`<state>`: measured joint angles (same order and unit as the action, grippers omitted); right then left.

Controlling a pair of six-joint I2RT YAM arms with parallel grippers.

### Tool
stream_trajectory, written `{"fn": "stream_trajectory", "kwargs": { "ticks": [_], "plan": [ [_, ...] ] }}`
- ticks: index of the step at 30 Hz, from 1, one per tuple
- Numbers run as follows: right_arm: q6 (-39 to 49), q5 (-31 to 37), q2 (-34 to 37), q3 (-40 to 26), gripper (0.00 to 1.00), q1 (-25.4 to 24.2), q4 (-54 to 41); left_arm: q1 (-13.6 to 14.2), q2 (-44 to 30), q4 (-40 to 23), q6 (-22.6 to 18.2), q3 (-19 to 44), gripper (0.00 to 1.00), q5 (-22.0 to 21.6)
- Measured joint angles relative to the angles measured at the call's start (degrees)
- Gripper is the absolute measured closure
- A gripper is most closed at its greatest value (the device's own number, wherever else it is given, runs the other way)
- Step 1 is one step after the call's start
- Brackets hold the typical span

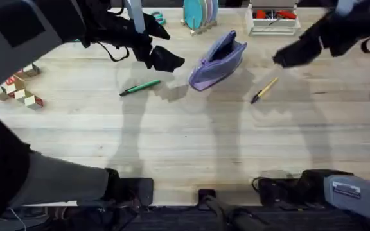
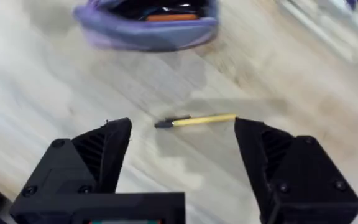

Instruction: Unzip the bag, pick up the pens from the table one at a time and place them inside, then zip the bag closed.

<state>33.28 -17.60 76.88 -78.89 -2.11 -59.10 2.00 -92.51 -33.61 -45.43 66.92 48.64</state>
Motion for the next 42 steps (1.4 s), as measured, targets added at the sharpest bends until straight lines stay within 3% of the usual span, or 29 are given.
{"fn": "stream_trajectory", "kwargs": {
  "ticks": [5,8,21,28,42],
  "plan": [
    [-22.00,5.06,0.00,0.00,0.005,-2.20,0.15,0.00,-0.01,0.39,0.00,0.00,0.007,0.00],
    [-30.68,7.27,0.00,0.00,0.005,-2.36,0.12,0.00,0.00,0.39,0.00,0.00,0.007,0.00],
    [-54.59,8.60,0.00,0.00,0.005,-2.36,0.38,0.00,0.00,0.39,0.00,0.00,0.007,0.00],
    [-60.24,12.15,2.21,0.00,0.005,-2.36,0.60,0.00,0.00,0.39,0.00,0.00,0.007,0.00],
    [-63.21,13.98,17.81,2.63,0.005,-2.36,9.47,0.00,0.00,0.35,0.00,0.00,0.007,0.00]
  ]
}}
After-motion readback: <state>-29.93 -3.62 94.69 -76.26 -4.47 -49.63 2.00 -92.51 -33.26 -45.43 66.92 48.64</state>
